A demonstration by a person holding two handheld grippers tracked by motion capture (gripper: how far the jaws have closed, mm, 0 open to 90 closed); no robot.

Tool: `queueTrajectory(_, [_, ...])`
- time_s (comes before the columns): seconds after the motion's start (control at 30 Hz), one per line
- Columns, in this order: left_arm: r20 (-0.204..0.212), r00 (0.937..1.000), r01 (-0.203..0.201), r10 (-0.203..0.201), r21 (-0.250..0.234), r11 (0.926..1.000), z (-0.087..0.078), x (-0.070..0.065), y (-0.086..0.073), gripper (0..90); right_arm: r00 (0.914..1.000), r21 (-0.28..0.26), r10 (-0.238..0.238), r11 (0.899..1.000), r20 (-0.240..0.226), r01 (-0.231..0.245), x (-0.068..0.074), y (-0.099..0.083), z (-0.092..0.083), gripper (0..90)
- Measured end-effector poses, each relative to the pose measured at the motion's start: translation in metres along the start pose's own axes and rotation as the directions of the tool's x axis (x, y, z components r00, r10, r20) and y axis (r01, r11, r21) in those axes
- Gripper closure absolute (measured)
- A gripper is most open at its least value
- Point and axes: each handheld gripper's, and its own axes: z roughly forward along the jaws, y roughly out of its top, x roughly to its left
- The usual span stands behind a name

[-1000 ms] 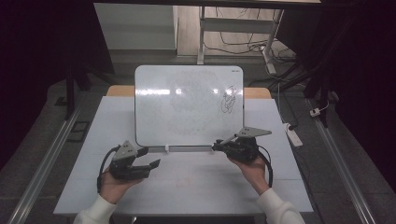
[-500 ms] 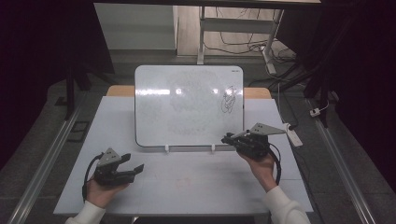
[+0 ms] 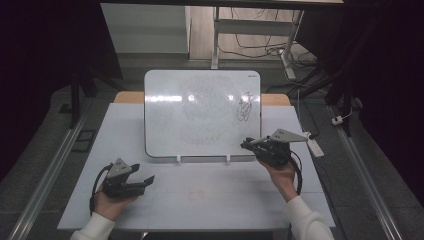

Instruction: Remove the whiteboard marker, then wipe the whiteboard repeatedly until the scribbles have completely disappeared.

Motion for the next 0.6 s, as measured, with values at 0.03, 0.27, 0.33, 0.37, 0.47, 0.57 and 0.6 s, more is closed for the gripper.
queueTrajectory(0.03, [-0.001, 1.0000, -0.002, 0.002, 0.001, 1.0000, 0.000, 0.000, 0.000, 27.1, 1.0000, -0.005, -0.004, 1.000, 0.006, 0.004, -0.002, 0.002, 0.000, 77.3])
queueTrajectory(0.27, [0.005, 0.9999, -0.009, 0.009, 0.010, 0.9999, 0.002, -0.001, 0.001, 26.8, 0.9977, -0.072, -0.014, 0.997, 0.067, 0.019, -0.026, 0.026, 0.008, 77.3])
queueTrajectory(0.33, [0.007, 0.9999, -0.015, 0.015, 0.017, 0.9997, 0.003, -0.002, 0.001, 26.6, 0.9948, -0.078, -0.025, 0.996, 0.099, 0.033, -0.036, 0.033, 0.013, 77.3])
queueTrajectory(0.37, [0.007, 0.9999, -0.015, 0.015, 0.017, 0.9997, 0.003, -0.002, 0.001, 26.6, 0.9931, -0.081, -0.023, 0.996, 0.115, 0.032, -0.042, 0.037, 0.015, 77.3])
queueTrajectory(0.47, [0.010, 0.9999, -0.014, 0.014, 0.014, 0.9998, 0.002, -0.001, 0.001, 26.7, 0.9888, -0.105, 0.010, 0.994, 0.149, 0.005, -0.061, 0.046, 0.021, 77.3])
queueTrajectory(0.57, [0.005, 0.9999, -0.009, 0.009, 0.015, 0.9998, 0.002, -0.001, 0.000, 26.8, 0.9849, -0.110, 0.034, 0.994, 0.170, -0.015, -0.074, 0.049, 0.029, 77.3])
queueTrajectory(0.6, [0.005, 0.9999, -0.009, 0.009, 0.015, 0.9998, 0.002, -0.001, 0.000, 26.8, 0.9841, -0.103, 0.038, 0.995, 0.174, -0.020, -0.076, 0.048, 0.032, 77.3])
